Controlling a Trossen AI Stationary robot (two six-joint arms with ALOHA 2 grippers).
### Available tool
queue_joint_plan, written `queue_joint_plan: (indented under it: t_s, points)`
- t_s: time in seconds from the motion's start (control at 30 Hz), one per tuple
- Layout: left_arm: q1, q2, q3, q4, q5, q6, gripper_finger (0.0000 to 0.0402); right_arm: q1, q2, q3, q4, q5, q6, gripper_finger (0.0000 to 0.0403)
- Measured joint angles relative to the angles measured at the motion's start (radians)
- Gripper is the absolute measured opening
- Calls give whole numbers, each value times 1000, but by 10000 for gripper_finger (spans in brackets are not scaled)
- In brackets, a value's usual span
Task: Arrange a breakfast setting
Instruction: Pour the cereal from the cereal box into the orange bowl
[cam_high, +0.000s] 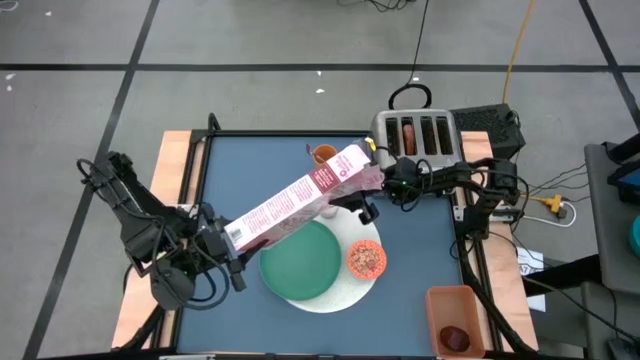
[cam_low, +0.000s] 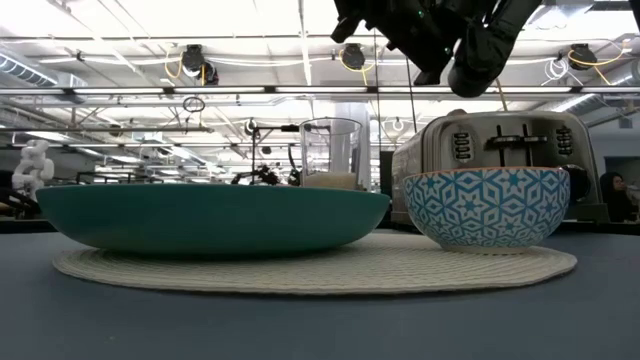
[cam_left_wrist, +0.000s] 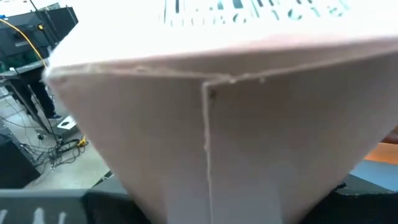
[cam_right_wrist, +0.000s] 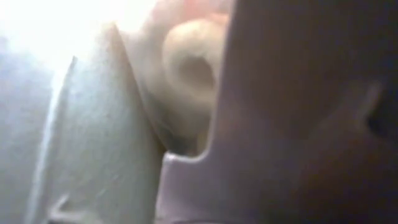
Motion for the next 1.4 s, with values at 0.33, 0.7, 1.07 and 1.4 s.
queue_joint_plan:
  t_s: [0.33,0.7,1.07,1.4]
  points:
    - [16,-3,0,-51,9,-33,230,-11,1,-1,-1,-11,11,143]
    - [42,-5,0,-55,17,-70,231,-13,1,-3,0,-19,19,142]
    - [42,-6,1,-52,56,-63,337,-13,3,-4,-10,-22,14,138]
    - [17,-62,1,-88,71,-111,358,-51,2,-4,-1,-30,46,136]
